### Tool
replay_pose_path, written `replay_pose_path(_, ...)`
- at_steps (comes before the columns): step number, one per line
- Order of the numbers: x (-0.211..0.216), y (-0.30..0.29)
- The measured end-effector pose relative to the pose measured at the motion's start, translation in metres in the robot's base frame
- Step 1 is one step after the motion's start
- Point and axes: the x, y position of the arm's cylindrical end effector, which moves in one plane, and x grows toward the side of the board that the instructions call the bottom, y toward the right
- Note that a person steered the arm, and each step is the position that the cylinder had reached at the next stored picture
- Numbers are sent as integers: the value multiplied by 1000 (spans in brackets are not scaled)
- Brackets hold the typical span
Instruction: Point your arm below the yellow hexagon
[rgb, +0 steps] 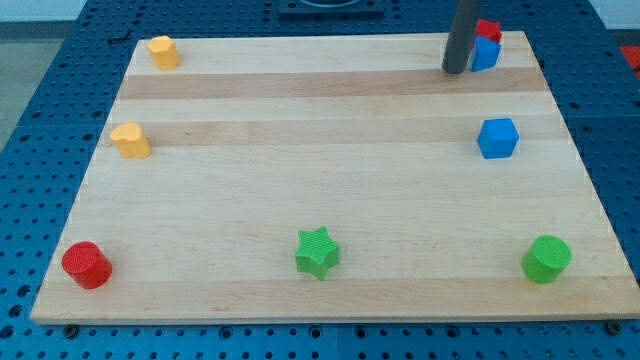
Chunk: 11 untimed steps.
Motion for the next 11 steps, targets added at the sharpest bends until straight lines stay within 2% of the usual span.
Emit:
replay_pose_path(2,-10,26)
replay_pose_path(3,-4,14)
replay_pose_path(6,-17,-88)
replay_pose_path(7,-1,-132)
replay_pose_path(9,11,-290)
replay_pose_path(11,47,-447)
